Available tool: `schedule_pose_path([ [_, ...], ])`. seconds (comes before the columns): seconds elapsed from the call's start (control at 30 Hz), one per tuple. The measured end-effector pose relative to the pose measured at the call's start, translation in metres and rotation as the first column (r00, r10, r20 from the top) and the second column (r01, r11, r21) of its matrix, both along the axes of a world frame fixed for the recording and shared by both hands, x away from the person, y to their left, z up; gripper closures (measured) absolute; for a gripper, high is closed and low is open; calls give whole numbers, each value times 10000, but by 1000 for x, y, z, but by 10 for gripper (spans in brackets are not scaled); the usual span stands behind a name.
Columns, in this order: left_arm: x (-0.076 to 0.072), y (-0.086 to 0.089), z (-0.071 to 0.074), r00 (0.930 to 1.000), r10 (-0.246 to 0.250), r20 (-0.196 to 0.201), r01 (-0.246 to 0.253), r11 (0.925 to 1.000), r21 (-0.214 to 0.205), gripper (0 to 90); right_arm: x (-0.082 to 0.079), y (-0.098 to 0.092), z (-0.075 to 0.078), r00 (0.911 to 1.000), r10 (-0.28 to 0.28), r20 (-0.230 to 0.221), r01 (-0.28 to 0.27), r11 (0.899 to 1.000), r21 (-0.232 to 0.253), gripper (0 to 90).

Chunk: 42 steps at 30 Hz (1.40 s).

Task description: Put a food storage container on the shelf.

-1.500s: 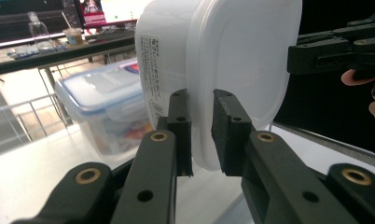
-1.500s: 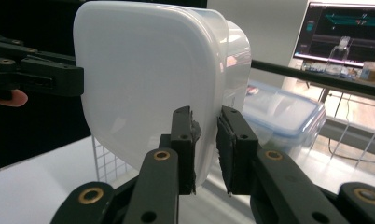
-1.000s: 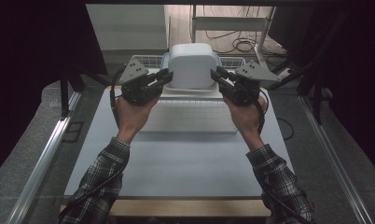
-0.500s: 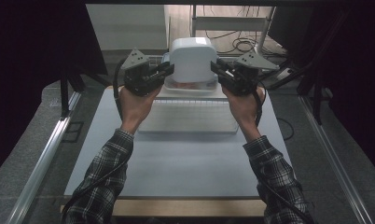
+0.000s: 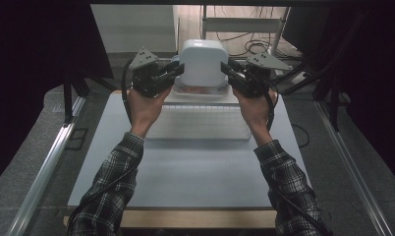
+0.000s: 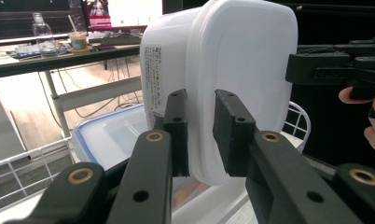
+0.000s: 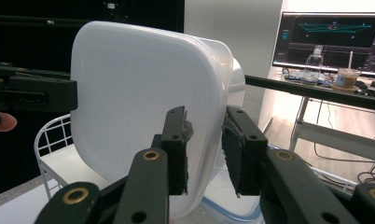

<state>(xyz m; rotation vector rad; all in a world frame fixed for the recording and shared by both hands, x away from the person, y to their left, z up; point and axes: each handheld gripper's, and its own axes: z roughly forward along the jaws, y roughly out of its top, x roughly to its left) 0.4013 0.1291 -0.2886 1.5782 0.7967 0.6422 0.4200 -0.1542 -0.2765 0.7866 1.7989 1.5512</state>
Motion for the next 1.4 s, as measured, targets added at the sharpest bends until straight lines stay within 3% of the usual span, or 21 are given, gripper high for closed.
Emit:
schedule_pose_path([
  [0.1,2,1,2,10000,93,3,-93,9996,-251,747,2,2,2,10000,-22,33,22,10000,-65,706],
  [0.77,24,-1,22,9993,362,-86,-367,9967,-723,737,19,7,17,9994,-232,255,226,9995,240,681],
  [1.03,39,0,26,9985,395,-384,-431,9944,-969,727,36,7,22,9999,-111,-99,116,9985,536,672],
  [1.27,51,0,28,9954,644,-715,-699,9946,-769,714,42,12,24,9994,-290,-176,294,9992,253,652],
  [1.4,58,-3,25,9919,860,-936,-904,9950,-433,713,46,15,21,9982,-546,-249,547,9985,30,652],
])
